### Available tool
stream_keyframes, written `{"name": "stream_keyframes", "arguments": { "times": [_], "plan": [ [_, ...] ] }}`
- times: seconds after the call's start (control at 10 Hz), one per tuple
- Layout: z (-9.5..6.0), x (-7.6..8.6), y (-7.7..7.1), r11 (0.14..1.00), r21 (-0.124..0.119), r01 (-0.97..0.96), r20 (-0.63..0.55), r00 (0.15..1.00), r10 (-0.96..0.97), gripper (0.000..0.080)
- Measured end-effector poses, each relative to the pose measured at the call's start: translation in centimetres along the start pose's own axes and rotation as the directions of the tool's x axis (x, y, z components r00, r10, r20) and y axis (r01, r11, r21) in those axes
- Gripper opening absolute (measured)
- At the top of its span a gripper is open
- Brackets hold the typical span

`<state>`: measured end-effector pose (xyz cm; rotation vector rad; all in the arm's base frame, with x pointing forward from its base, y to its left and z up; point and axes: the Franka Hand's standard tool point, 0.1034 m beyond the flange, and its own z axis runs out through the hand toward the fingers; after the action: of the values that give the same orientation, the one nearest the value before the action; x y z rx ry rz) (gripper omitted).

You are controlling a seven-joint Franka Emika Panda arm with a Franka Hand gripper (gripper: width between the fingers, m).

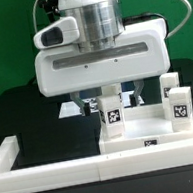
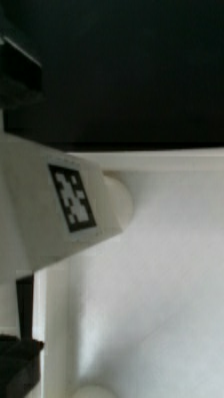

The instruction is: Assemble square table

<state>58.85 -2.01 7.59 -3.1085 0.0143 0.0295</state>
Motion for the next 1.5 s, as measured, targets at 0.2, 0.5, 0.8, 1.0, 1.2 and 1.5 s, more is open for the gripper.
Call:
{"name": "stream_keyframes", "arguments": {
  "times": [0.2,0.5,0.8,1.0,1.2,1.5],
  "plan": [
    [-0.22,0.22,0.26,0.992,-0.006,0.126,-0.003,0.992,-0.126,0.0648],
    [-0.30,0.30,0.54,0.971,-0.022,0.236,0.003,0.972,-0.236,0.0648],
    [-0.25,0.26,0.61,0.972,-0.022,0.233,0.004,0.973,-0.233,0.0404],
    [-0.23,0.25,0.66,0.977,-0.023,0.211,0.004,0.978,-0.211,0.0290],
    [-0.21,0.24,0.67,0.989,-0.022,0.147,0.002,0.989,-0.147,0.0290],
    [-0.13,0.20,0.66,0.997,-0.020,-0.078,-0.005,0.997,0.078,0.0290]
  ]
}}
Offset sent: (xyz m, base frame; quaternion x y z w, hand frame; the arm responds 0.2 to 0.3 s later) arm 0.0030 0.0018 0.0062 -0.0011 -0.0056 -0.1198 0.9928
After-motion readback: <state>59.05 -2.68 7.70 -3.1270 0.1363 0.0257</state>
